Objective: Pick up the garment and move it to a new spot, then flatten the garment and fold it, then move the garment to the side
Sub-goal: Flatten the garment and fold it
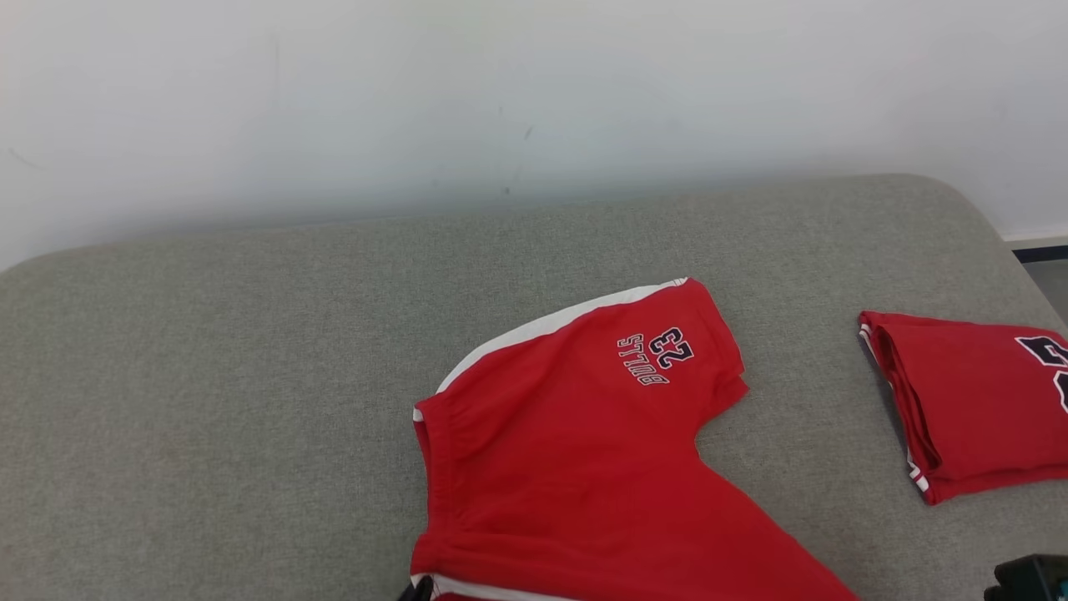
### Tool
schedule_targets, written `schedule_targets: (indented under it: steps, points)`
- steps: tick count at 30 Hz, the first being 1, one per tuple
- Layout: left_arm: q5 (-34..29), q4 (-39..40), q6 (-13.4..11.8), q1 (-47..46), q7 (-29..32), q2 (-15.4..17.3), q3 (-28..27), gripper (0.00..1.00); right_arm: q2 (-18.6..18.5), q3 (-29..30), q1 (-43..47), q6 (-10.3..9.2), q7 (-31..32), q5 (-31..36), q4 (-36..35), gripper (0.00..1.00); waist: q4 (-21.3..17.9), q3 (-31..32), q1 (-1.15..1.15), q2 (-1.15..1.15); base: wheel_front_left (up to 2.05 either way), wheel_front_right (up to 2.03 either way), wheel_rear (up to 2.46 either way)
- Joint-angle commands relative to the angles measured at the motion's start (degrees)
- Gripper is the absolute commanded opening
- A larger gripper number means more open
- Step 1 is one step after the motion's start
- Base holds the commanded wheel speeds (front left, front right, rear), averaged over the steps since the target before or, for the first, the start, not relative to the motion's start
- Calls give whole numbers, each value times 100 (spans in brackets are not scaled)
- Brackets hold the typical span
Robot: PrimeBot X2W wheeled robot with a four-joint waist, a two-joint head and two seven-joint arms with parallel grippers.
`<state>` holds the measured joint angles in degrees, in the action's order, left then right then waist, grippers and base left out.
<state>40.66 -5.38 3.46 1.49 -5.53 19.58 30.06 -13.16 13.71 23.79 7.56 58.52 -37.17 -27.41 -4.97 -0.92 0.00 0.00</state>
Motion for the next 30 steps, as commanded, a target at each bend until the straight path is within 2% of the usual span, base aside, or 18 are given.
schedule_targets:
  steps: [1, 6, 8, 12, 16, 18, 22, 30]
  points:
    - [42, 54, -17, 121, 54, 53, 14, 0, 98, 58, 111, -12, 114, -25, -41, 0, -6, -8, 0, 0, 0, 0, 0]
    - [30, 219, -111, 318, 231, 220, 57, 0, 349, 218, 300, -12, 429, -28, -209, 0, -3, -54, 0, 0, 0, 0, 0]
    - [-14, 353, -163, 343, 154, 239, 20, 0, 314, 227, 242, -12, 305, 19, -342, 0, 1, -92, 0, 0, 0, 0, 0]
    - [-48, 490, -133, 207, 41, 152, 26, 0, -33, 20, -111, -12, -265, 122, -357, 0, 22, -164, 0, 0, 0, 0, 0]
    - [-129, 403, -86, -137, -32, 18, 57, 0, -580, -243, -644, -12, -1120, 288, -61, 0, 69, -267, 0, 0, 0, 0, 0]
    - [-137, 302, -91, -355, -83, -72, 40, 0, -786, -414, -974, -12, -1600, 392, 159, 0, 101, -325, 0, 0, 0, 0, 0]
    - [-257, -41, -265, -865, -270, -334, -72, 0, -1197, -790, -1582, -12, -2348, 546, 722, 0, 163, -465, 0, 0, 0, 0, 0]
    - [-422, -798, -416, -1840, -482, -783, -148, 0, -1788, -1807, -3257, -12, -3346, 771, 1939, 0, 168, -911, 0, 0, 0, 0, 0]
